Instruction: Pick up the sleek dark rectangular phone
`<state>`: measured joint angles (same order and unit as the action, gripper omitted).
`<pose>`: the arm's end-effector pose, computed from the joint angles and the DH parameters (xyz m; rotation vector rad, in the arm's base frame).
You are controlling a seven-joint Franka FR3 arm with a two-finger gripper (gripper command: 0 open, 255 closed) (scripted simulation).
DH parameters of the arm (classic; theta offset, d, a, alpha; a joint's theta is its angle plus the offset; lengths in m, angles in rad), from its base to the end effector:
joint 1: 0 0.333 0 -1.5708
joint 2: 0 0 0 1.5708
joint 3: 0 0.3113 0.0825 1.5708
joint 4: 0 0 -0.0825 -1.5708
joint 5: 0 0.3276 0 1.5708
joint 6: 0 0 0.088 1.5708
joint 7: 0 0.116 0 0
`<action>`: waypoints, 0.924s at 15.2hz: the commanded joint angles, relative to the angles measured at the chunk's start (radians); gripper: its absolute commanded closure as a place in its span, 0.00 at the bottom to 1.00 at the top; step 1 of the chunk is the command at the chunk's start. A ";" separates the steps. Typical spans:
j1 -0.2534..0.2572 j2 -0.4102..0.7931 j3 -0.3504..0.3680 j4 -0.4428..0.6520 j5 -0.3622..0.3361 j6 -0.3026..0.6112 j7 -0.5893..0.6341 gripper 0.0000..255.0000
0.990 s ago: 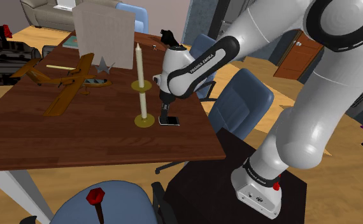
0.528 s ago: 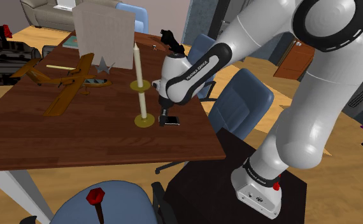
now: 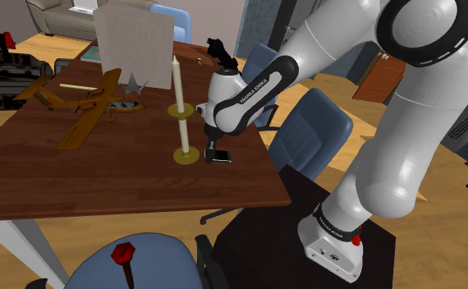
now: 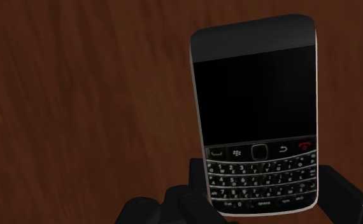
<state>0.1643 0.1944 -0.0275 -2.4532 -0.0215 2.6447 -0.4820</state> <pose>0.4524 0.0626 0.2570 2.9689 0.9809 -0.0086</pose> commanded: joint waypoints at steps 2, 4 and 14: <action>0.001 -0.012 0.000 -0.003 0.000 -0.009 0.001 1.00; 0.001 -0.038 0.000 -0.003 -0.001 -0.036 0.001 1.00; 0.002 -0.160 0.000 0.013 -0.002 -0.174 0.000 1.00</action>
<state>0.1652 0.0477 -0.0284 -2.4423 -0.0234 2.4862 -0.4827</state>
